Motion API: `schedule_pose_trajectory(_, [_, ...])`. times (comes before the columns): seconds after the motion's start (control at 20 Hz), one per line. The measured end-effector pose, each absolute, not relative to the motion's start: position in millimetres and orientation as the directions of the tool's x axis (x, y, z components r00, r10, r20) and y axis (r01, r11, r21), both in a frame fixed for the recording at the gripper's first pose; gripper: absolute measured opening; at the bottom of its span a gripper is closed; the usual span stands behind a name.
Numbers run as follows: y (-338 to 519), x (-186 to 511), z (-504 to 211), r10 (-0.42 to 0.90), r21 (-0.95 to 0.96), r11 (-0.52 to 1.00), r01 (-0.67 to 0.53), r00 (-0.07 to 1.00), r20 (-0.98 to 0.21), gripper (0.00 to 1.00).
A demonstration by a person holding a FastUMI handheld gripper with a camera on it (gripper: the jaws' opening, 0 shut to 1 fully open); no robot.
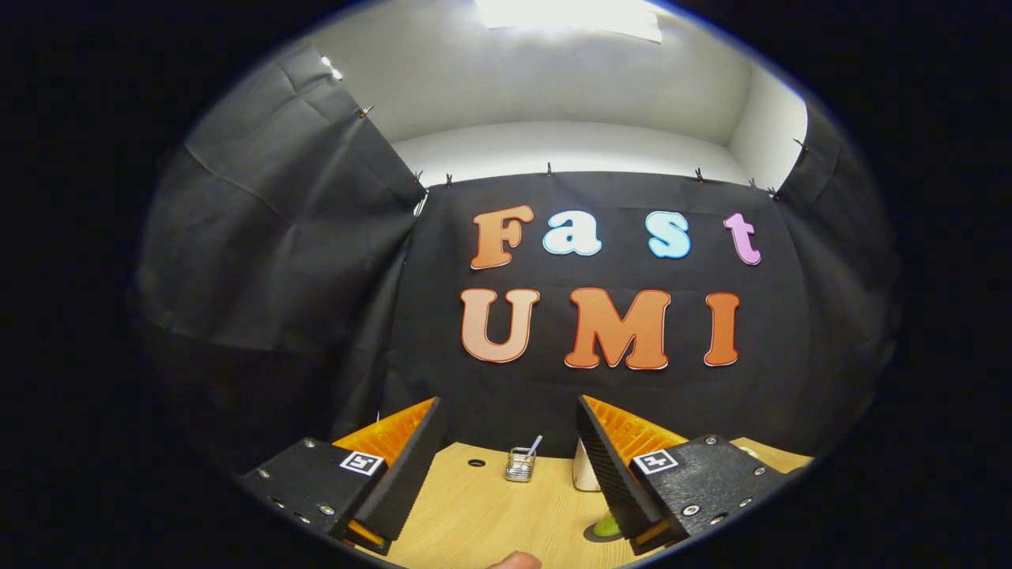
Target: Take the bottle from table, then pour the juice into the cup, finally place the bottle on the coaster
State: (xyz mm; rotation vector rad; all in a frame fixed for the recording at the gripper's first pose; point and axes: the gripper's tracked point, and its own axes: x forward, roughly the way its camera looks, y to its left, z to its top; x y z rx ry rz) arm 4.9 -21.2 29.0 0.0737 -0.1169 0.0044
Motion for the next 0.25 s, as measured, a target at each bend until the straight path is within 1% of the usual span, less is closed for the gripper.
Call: schedule_pose_trajectory(0.25, [-31.2,2.2,40.7,0.034,0.068,0.997,-0.044,0.990,0.139,0.98])
